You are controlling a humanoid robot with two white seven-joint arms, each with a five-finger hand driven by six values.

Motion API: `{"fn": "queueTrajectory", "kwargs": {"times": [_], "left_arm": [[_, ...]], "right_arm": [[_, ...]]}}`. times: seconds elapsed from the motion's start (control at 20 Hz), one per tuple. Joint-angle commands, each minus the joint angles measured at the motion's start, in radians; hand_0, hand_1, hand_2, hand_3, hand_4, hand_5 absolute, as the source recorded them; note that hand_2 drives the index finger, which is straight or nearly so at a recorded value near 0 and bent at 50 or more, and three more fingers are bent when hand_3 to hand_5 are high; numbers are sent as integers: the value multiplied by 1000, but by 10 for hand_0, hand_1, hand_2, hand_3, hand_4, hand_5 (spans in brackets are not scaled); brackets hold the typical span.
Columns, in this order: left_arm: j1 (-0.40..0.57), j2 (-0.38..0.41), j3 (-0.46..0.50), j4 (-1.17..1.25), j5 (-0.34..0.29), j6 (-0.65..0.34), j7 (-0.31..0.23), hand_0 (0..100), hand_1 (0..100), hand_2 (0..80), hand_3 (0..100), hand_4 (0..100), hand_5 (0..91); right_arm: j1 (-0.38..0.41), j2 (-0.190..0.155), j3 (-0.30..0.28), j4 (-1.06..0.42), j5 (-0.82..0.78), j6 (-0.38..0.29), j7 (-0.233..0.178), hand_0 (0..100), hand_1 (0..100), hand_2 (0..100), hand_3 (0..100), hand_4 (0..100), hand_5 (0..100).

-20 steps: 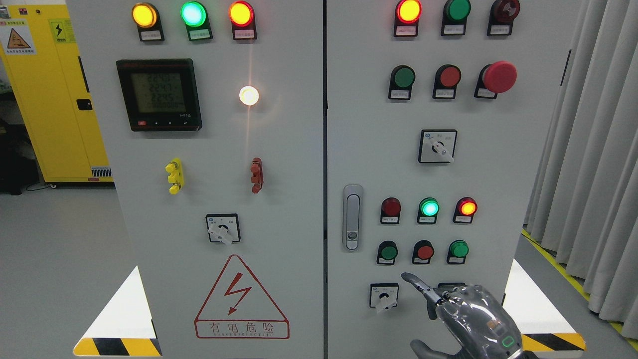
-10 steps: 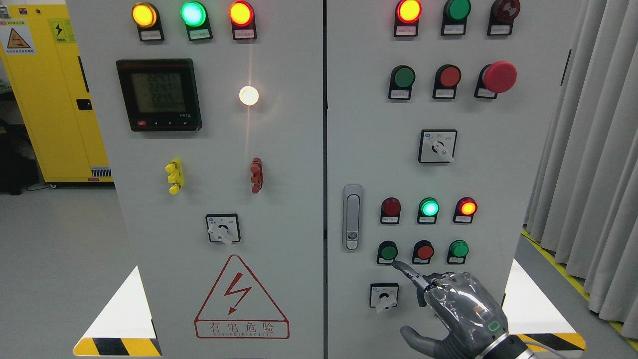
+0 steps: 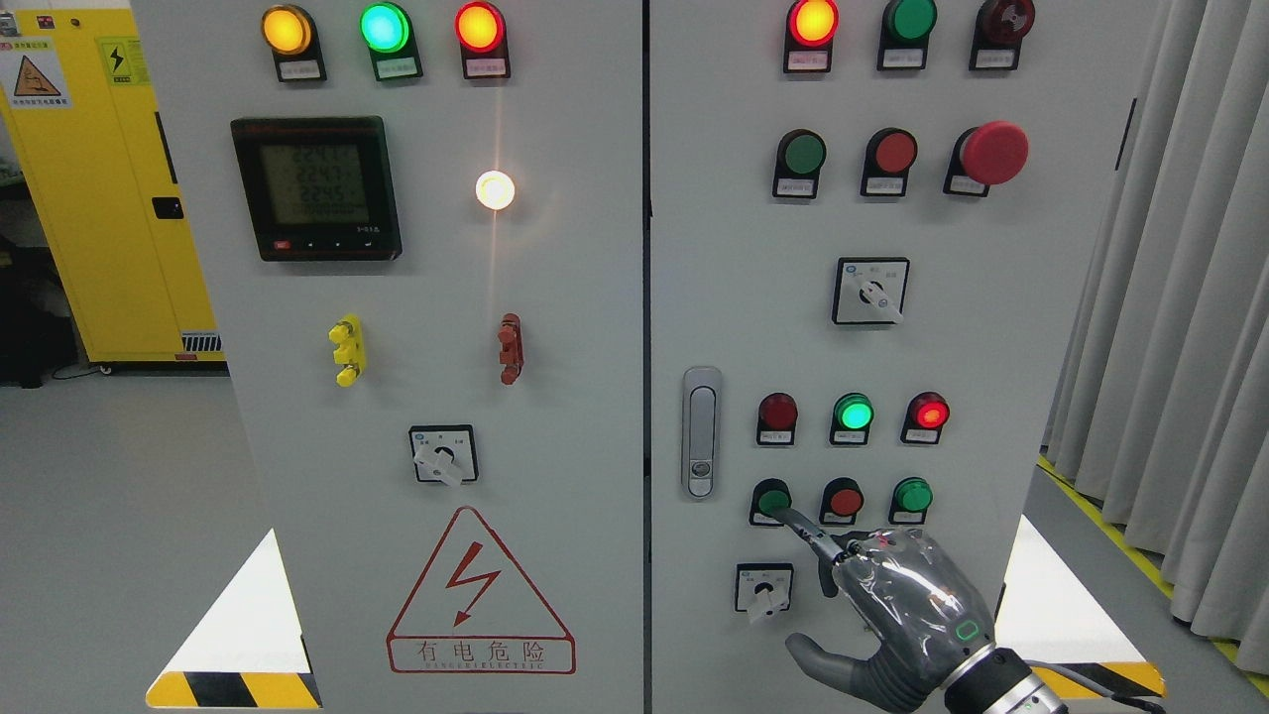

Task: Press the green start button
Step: 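Push the green button inward with the right hand's index finger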

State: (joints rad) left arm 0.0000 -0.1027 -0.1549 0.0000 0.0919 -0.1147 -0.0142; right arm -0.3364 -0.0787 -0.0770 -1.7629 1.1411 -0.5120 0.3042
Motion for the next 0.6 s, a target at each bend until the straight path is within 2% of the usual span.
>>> {"fn": "queueTrajectory", "kwargs": {"times": [0.0, 0.55], "left_arm": [[6, 0, 0, -29, 0, 0, 0, 120, 556, 0, 0, 0, 0], [6, 0, 0, -29, 0, 0, 0, 120, 556, 0, 0, 0, 0]], "right_arm": [[-21, -3, 13, 43, -3, 9, -4, 266, 637, 0, 690, 772, 737], [-21, -6, 11, 74, -7, 15, -5, 277, 637, 0, 688, 772, 735]]}}
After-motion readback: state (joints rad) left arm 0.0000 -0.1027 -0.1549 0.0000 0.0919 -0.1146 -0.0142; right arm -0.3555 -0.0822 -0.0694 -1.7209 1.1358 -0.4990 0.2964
